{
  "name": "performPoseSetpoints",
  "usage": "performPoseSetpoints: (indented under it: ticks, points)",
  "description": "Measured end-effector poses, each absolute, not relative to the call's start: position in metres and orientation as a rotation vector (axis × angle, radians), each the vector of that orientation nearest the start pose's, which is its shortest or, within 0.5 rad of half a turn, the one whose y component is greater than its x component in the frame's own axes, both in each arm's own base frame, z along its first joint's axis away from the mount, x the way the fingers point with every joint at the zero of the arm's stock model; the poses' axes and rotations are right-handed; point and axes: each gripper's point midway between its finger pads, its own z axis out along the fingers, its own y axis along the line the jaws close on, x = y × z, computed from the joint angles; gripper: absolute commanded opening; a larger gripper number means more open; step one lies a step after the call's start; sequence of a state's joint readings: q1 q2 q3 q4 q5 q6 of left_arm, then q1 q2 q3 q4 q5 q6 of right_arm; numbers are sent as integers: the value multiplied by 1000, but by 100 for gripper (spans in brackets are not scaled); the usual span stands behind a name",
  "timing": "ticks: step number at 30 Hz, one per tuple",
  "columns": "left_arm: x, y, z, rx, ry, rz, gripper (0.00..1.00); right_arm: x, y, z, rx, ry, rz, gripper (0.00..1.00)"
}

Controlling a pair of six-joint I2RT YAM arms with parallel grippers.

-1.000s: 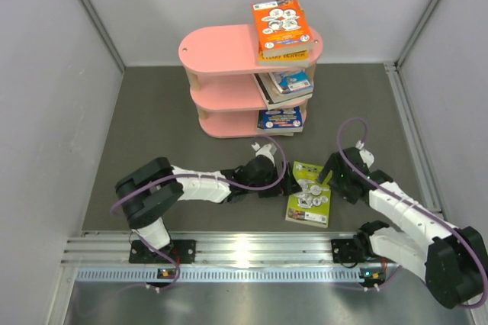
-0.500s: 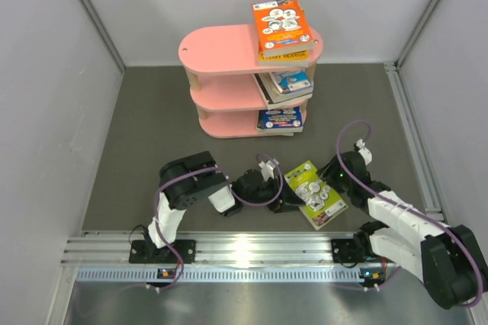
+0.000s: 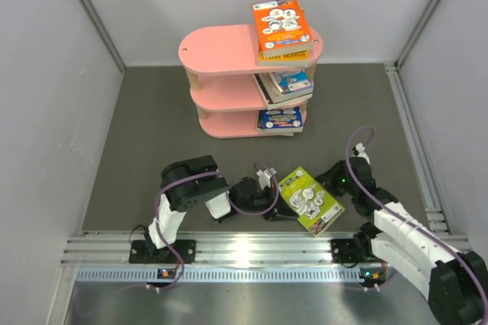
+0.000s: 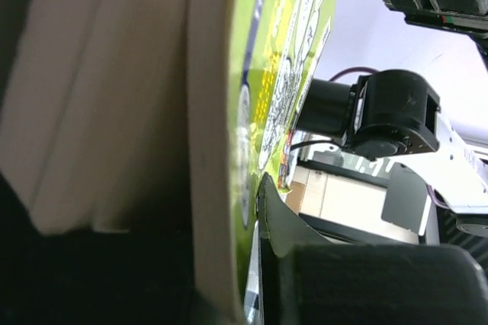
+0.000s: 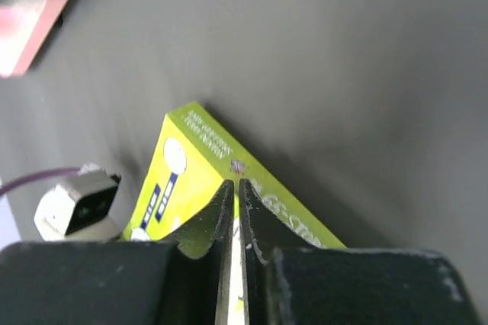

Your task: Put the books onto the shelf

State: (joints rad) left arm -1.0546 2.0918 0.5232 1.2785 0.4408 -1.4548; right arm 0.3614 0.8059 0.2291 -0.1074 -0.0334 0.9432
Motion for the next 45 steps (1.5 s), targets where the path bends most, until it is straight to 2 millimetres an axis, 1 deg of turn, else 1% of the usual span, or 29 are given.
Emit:
performPoseSetpoints:
  ticks: [1, 2, 3, 4, 5, 8, 11, 14, 16, 18, 19, 22, 23, 24, 25, 26, 27, 28, 31, 34, 37, 38, 40, 42, 43, 44, 45]
  points:
    - [106, -415, 32, -81, 2475, -1884, 0, 219, 128, 46, 650, 2276, 723, 13]
    - [106, -413, 33, -75, 2479, -1866, 0, 215, 129, 47, 640, 2285, 734, 43]
    - [106, -410, 36, -71, 2481, -1844, 0, 212, 130, 48, 633, 2292, 743, 65]
    - [107, -408, 39, -61, 2475, -1828, 0, 210, 131, 50, 623, 2302, 748, 80]
    - [109, -407, 44, -55, 2461, -1808, 0, 206, 132, 52, 603, 2318, 748, 99]
    - [119, -402, 63, -40, 2402, -1749, 0, 196, 131, 51, 553, 2377, 722, 100]
    - [131, -396, 87, -30, 2313, -1710, 0, 183, 128, 40, 543, 2456, 684, 100]
    - [138, -385, 110, -26, 2220, -1699, 0, 179, 130, 36, 528, 2495, 686, 100]
    - [140, -374, 120, -38, 2171, -1696, 0, 179, 135, 37, 514, 2504, 718, 100]
    - [141, -363, 121, -59, 2145, -1682, 0, 180, 144, 37, 496, 2509, 776, 100]
    - [141, -357, 117, -76, 2146, -1667, 0, 181, 148, 38, 489, 2502, 811, 100]
    - [139, -339, 95, -128, 2188, -1596, 0, 179, 161, 39, 465, 2491, 921, 100]
    - [139, -336, 88, -140, 2212, -1567, 9, 178, 164, 39, 459, 2493, 941, 100]
    - [139, -334, 83, -141, 2233, -1544, 26, 178, 165, 40, 455, 2493, 954, 100]
    - [138, -333, 78, -132, 2251, -1520, 58, 177, 166, 39, 450, 2494, 964, 100]
    - [138, -332, 74, -120, 2273, -1490, 71, 177, 166, 40, 446, 2493, 967, 100]
    - [138, -333, 71, -117, 2293, -1466, 81, 176, 167, 40, 441, 2494, 970, 100]
    - [139, -333, 68, -112, 2305, -1447, 97, 176, 167, 40, 439, 2495, 971, 100]
    - [141, -334, 62, -91, 2340, -1384, 99, 174, 168, 40, 429, 2496, 984, 100]
    - [145, -339, 63, -55, 2354, -1340, 99, 173, 170, 40, 414, 2502, 1004, 100]
    - [149, -352, 64, -15, 2357, -1322, 99, 170, 175, 39, 397, 2495, 1053, 100]
    - [149, -355, 59, -2, 2374, -1300, 99, 170, 176, 39, 394, 2490, 1064, 100]
    - [151, -358, 51, 1, 2395, -1274, 99, 172, 176, 41, 390, 2473, 1066, 100]
    - [155, -364, 51, 9, 2390, -1267, 98, 178, 174, 41, 396, 2452, 1044, 100]
    - [156, -367, 51, 9, 2387, -1268, 95, 181, 171, 40, 400, 2438, 1026, 100]
    - [158, -370, 50, 8, 2387, -1265, 89, 185, 169, 40, 402, 2423, 1009, 100]
    - [159, -372, 49, 3, 2384, -1264, 69, 188, 168, 41, 401, 2410, 993, 100]
